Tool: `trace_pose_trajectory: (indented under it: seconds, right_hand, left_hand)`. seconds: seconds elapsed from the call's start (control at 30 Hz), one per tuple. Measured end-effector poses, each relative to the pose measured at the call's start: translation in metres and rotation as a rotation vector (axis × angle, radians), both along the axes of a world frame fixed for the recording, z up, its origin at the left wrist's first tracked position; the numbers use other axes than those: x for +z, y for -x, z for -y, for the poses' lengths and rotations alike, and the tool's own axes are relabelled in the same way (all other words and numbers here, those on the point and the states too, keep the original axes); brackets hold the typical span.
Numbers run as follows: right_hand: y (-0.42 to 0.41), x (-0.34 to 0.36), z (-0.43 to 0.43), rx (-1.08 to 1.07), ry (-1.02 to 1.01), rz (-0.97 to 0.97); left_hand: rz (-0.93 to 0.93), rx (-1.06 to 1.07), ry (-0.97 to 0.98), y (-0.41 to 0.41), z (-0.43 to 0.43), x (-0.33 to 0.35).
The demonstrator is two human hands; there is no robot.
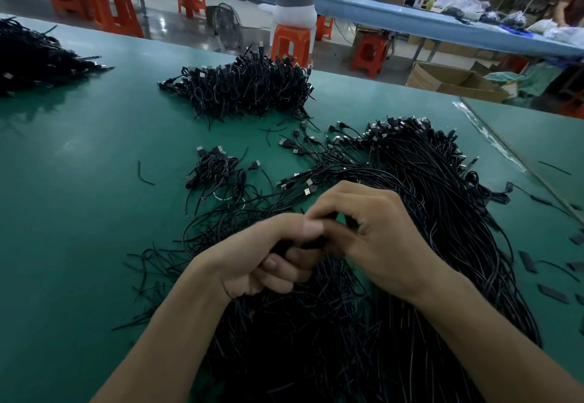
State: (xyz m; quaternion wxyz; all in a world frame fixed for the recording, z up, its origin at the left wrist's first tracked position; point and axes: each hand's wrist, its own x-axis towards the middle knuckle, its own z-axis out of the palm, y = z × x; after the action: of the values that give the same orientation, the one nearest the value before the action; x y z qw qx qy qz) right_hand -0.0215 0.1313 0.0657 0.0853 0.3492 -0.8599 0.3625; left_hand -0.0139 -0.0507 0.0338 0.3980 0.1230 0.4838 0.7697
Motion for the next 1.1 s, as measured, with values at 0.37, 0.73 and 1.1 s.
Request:
trace_pose_trajectory:
  seconds: [0.37, 0.73, 1.1]
  right_hand:
    - [-0.009, 0.015, -0.004, -0.025, -0.24, 0.099]
    - [-0.016, 0.021, 0.012, 0.015, -0.48, -0.139]
    - [-0.009, 0.01, 0.011, -0.053, -0.38, -0.235]
  left_hand:
    - [-0.388, -0.028, 0.381, -0.005, -0.006, -0.002]
    - [-0.552, 0.108, 0.499, -0.002, -0.006, -0.008]
    - [-0.517, 0.274, 0.514, 0.003, -0.015, -0.018]
